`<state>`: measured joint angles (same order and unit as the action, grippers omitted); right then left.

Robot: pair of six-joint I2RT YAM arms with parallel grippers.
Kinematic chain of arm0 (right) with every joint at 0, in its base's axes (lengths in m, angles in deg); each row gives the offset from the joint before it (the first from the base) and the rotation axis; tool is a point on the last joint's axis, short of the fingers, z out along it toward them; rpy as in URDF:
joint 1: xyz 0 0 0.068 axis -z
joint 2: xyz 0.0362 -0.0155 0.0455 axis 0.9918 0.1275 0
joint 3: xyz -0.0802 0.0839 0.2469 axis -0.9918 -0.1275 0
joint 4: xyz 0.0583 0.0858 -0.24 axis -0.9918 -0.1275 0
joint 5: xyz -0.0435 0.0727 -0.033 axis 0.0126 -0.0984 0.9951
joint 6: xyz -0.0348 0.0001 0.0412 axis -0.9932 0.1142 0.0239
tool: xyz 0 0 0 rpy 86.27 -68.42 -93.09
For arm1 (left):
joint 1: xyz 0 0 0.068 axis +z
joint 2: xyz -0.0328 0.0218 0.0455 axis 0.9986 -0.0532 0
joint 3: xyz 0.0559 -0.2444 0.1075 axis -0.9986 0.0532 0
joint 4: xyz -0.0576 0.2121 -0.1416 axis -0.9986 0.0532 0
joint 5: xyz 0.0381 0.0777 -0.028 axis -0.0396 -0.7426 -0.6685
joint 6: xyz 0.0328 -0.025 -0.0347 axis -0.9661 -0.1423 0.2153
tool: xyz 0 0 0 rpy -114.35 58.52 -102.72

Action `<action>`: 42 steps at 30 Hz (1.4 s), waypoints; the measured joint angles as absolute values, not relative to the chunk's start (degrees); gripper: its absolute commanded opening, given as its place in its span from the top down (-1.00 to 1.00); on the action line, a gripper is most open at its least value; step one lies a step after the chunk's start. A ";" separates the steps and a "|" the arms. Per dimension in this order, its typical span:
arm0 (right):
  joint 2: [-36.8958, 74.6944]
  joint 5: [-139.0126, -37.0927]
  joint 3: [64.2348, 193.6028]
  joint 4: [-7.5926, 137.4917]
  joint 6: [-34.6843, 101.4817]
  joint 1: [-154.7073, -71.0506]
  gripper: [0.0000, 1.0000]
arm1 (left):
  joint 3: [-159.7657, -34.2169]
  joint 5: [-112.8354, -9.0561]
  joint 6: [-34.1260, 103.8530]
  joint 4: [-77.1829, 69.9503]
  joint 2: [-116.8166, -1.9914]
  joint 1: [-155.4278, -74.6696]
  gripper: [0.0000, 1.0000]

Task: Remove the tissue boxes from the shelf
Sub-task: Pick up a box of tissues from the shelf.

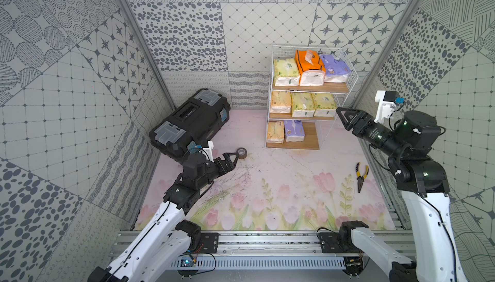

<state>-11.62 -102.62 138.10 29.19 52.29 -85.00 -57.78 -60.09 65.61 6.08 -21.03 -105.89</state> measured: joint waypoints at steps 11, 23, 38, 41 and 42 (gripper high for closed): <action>5.39 -98.82 155.30 32.47 54.41 -87.52 0.04 | -57.58 -56.27 69.46 5.60 -22.78 -106.65 -0.98; 20.58 -88.81 170.27 29.52 52.05 -91.17 0.00 | -57.34 -54.83 71.01 5.19 -22.58 -106.65 -0.99; 28.51 -84.39 176.46 24.99 49.53 -92.06 0.53 | -56.90 -53.76 72.08 5.23 -20.77 -106.65 -0.99; 28.51 -84.72 176.85 24.69 49.51 -92.11 0.71 | -56.81 -53.51 72.65 5.19 -20.44 -106.65 -0.99; 28.51 -84.85 177.05 24.56 49.55 -92.11 0.79 | -56.77 -53.38 72.93 5.14 -20.46 -106.65 -0.99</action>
